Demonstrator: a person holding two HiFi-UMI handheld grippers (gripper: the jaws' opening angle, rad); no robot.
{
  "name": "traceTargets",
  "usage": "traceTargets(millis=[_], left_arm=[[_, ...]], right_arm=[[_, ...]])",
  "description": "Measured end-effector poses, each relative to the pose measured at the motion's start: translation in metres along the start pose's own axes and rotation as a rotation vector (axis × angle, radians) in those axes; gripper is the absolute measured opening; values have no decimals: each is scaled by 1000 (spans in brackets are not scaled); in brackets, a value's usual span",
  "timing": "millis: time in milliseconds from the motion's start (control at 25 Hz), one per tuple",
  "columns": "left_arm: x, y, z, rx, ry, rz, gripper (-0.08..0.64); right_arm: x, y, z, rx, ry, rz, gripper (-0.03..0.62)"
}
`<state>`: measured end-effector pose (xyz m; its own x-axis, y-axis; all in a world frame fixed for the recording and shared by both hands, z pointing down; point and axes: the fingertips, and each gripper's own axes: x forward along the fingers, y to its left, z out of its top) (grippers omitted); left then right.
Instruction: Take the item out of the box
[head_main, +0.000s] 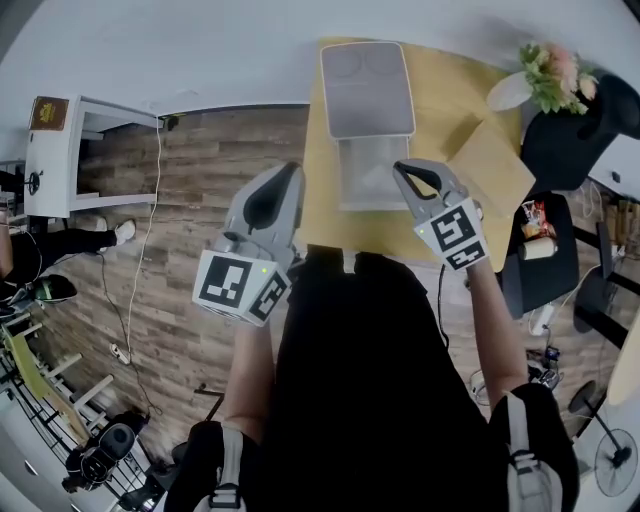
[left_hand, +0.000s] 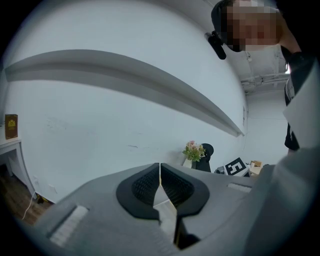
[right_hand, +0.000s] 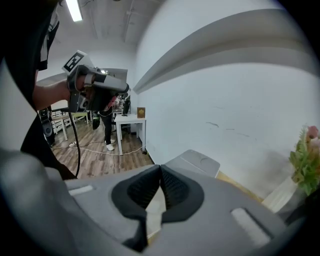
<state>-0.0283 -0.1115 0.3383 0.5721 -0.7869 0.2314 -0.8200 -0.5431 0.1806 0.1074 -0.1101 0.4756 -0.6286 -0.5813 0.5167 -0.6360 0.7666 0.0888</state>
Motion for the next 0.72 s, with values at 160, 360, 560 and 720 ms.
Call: traceTargets(millis=[160,360,560,720], left_arm=[[5,9,-4,-13,19,-10,17],[11,20,-12,-22,48,-24,17],[17,30,-21,-32,76,-34,17],[20,35,-30,-45,108,-44,17]], right_arm=[[18,6,-10,-27,40,27,3],[41,11,-32,-169,131,38,5],[57,16,-56,-238,213,87,39],[67,20,-76,-298,283,123,40]])
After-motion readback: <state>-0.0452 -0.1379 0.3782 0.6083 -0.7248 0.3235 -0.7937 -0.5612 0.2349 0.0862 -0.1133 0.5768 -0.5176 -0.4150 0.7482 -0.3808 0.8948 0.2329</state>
